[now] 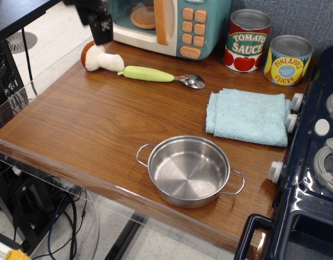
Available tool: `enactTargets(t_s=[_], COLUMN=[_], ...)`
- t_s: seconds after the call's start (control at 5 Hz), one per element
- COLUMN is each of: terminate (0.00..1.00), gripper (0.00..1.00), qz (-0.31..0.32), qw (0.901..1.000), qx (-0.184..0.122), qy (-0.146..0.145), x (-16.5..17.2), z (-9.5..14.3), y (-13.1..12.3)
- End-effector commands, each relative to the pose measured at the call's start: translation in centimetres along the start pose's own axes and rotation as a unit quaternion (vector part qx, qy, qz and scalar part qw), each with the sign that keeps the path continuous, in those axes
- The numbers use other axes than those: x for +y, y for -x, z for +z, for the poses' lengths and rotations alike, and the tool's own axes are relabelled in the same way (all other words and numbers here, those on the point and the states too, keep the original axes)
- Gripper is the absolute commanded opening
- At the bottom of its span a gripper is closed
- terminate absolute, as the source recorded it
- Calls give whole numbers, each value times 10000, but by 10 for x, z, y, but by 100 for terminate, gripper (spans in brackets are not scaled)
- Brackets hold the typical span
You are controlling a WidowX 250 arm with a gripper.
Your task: Move the spoon to the front left side of the table
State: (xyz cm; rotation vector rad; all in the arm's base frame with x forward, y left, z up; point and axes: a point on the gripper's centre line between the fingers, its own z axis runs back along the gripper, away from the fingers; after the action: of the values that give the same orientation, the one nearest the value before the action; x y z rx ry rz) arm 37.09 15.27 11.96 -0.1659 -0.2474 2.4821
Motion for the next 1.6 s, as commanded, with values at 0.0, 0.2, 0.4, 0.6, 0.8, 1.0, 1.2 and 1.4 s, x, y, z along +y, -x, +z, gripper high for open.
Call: enactTargets(t_s=[0.0, 0.2, 0.4, 0.6, 0.8, 1.0, 1.2, 1.4], terminate=[0, 0, 0, 0, 0, 0, 0, 0], gripper=[100, 100, 100, 100, 100, 100, 100, 100], qz=[-2024, -2845, -3334, -3609, -3761, -3862, -3988, -4096], qw=[9776, 9577, 9427, 9324, 9259, 9203, 9137, 9087], qx=[-90, -126, -64, -144, 29, 184, 277, 395], qy=[573, 424, 83, -148, -361, -594, -732, -705], x=[1, 7, 10, 14, 14, 16, 20, 23], z=[7, -7, -20, -34, -43, -59, -72, -82], y=[12, 21, 28, 32, 38, 42, 46, 49])
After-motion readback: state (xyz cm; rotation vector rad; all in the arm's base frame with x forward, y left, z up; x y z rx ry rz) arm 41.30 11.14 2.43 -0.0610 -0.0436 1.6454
